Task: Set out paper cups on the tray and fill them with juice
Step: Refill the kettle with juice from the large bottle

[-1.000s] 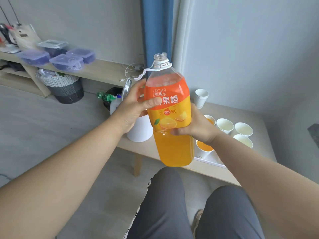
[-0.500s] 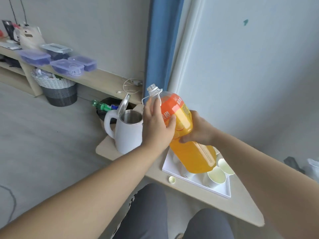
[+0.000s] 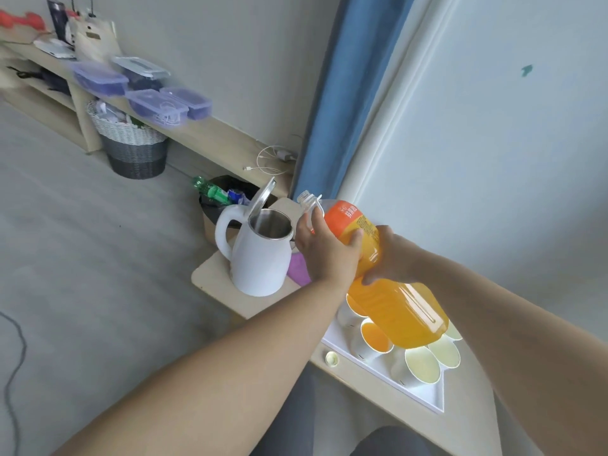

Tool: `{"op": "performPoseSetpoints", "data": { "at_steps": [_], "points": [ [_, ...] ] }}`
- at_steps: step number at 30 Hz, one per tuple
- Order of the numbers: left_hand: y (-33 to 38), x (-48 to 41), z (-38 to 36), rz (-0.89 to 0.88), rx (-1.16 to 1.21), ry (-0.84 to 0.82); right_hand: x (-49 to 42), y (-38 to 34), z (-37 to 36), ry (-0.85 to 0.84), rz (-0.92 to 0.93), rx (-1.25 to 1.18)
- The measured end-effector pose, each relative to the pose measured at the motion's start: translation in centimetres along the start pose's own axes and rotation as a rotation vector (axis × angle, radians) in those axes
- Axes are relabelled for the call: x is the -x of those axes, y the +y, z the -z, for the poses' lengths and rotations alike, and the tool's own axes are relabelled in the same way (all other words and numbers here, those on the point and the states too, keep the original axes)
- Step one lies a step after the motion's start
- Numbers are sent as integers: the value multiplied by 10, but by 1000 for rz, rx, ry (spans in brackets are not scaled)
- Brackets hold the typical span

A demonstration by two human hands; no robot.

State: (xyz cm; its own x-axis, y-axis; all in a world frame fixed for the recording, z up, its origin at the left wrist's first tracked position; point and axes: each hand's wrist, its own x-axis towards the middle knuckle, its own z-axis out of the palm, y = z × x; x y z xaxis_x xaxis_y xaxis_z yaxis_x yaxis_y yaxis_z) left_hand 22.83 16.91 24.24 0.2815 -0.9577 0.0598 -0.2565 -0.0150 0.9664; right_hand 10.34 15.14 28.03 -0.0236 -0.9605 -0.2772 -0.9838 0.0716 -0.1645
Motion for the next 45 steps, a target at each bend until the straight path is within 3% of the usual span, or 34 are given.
{"op": "performPoseSetpoints", "data": {
  "at_steps": [18, 45],
  "points": [
    [-27, -41, 2, 173, 41, -45, -40, -28, 3, -112, -27, 216],
    [-35, -52, 4, 249, 92, -78, -50, -44, 10, -208, -44, 231]
  ]
}}
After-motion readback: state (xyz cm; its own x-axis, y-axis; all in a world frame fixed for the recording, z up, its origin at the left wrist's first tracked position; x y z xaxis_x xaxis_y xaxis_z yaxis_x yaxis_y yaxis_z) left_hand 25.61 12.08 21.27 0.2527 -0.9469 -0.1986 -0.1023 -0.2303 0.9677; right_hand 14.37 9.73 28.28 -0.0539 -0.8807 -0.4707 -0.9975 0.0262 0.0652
